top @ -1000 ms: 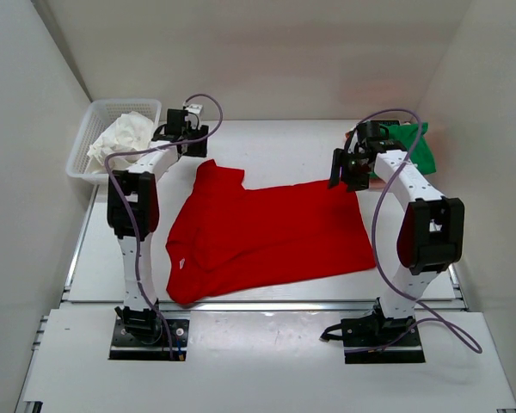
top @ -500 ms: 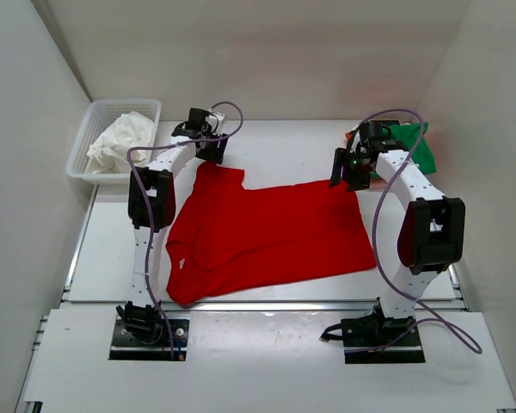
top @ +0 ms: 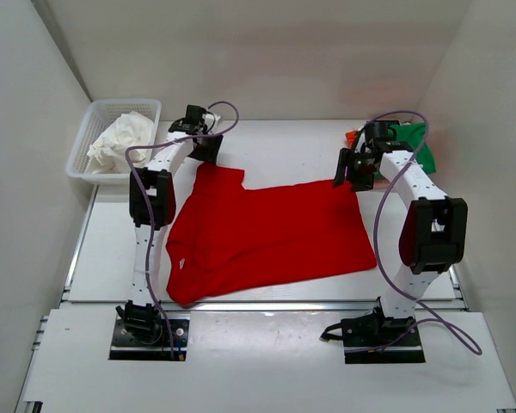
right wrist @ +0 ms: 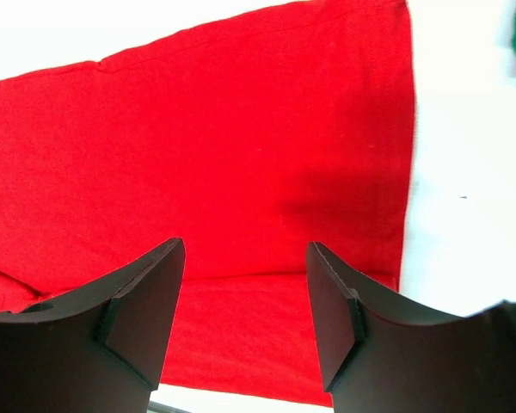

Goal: Fold and stack the t-shirts
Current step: Grap the side of the flattened tshirt furthest away from the robot with both arms

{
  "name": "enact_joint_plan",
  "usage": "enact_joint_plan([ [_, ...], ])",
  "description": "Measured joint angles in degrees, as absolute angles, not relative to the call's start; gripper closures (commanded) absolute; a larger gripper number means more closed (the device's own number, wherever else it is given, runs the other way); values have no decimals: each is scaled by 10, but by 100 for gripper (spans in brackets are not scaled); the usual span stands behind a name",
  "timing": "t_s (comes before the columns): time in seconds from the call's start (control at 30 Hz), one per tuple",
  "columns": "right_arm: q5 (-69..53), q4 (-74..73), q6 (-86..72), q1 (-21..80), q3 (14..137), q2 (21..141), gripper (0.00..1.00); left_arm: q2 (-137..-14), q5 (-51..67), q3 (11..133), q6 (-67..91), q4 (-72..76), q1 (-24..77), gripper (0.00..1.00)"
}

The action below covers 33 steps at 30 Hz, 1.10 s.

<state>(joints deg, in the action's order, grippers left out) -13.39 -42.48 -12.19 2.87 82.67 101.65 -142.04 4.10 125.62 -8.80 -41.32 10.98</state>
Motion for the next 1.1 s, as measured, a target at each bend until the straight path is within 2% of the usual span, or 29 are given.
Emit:
enact_joint_plan([
  [0.03, -134, -425, -122, 28, 827, 1016, 44, -1430, 37, 1269, -89, -423, 110, 33],
  [0.17, -134, -424, -122, 25, 831, 1016, 44, -1460, 30, 1310, -97, -452, 112, 42],
  [0.23, -134, -423, -122, 25, 832, 1016, 44, -1460, 25, 1313, -103, -458, 115, 66],
  [0.27, -135, -423, -122, 25, 832, 1016, 44, -1460, 23, 1313, -106, -461, 116, 69],
  [0.33, -136, -423, -122, 25, 832, 1016, 44, -1460, 23, 1312, -108, -464, 119, 100],
  [0.53, -125, -410, -122, 21, 832, 1017, 44, -1459, 34, 1312, -102, -468, 119, 100],
  [0.63, -100, -390, -121, 21, 834, 1026, 53, -1446, 63, 1291, -80, -463, 113, 100],
  [0.7, -82, -368, -124, 21, 834, 1039, 55, -1410, 91, 1232, -56, -445, 105, 100],
  [0.9, -38, -325, -138, 21, 844, 1100, 47, -1244, 162, 1036, 15, -362, 70, 100],
  [1.1, 5, -310, -149, 27, 883, 1169, 40, -1155, 181, 1013, 41, -300, 78, 100],
])
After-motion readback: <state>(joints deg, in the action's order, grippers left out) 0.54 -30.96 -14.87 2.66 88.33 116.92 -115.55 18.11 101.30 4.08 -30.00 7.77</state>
